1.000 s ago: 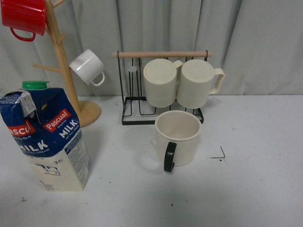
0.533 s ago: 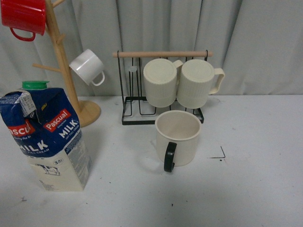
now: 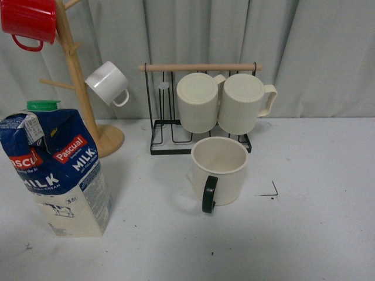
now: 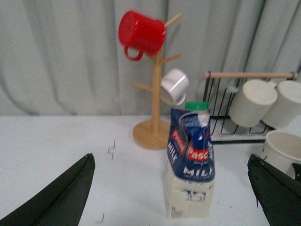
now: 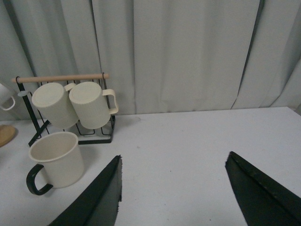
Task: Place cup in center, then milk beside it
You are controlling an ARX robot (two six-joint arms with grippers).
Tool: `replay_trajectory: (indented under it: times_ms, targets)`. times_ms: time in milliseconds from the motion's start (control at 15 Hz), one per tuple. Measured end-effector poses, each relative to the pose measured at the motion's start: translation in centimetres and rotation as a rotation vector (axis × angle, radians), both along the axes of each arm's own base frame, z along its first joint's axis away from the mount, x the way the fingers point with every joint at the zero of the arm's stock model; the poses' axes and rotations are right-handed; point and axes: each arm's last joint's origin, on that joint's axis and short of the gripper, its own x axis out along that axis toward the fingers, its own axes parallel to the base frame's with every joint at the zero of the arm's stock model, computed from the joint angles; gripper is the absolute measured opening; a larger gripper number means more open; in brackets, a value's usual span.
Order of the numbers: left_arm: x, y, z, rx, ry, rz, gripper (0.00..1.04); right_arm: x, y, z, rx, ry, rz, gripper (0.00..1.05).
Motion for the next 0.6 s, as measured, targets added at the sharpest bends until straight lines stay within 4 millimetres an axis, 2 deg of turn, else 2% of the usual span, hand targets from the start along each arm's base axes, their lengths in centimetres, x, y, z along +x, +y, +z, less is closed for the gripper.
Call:
replay_trajectory:
  times_ms: [67,133,200,333,600]
  targets:
    - [-0.1,0.0,0.0,-0.055,0.267,0.064,0.98,0.0,0.0,0.0,0.0,0.001,-0.002,0.74]
    - [0.3,0.1,1.0,-0.126,0.462,0.109,0.98,0.0,0.0,0.0,0.0,-0.001,0.001,0.85]
    - [1.1,0.0,2.1,-0.181,0.464,0.112,0.98,0.0,0.0,0.0,0.0,0.0,0.0,0.98]
    - [3.6,-1.0,2.4,-0.205,0.422,0.07,0.98,0.0,0.0,0.0,0.0,0.0,0.0,0.98]
    - [9.9,-5.6,0.1,-0.155,0.391,-0.086,0.98,0.0,0.0,0.0,0.0,0.0,0.0,0.98]
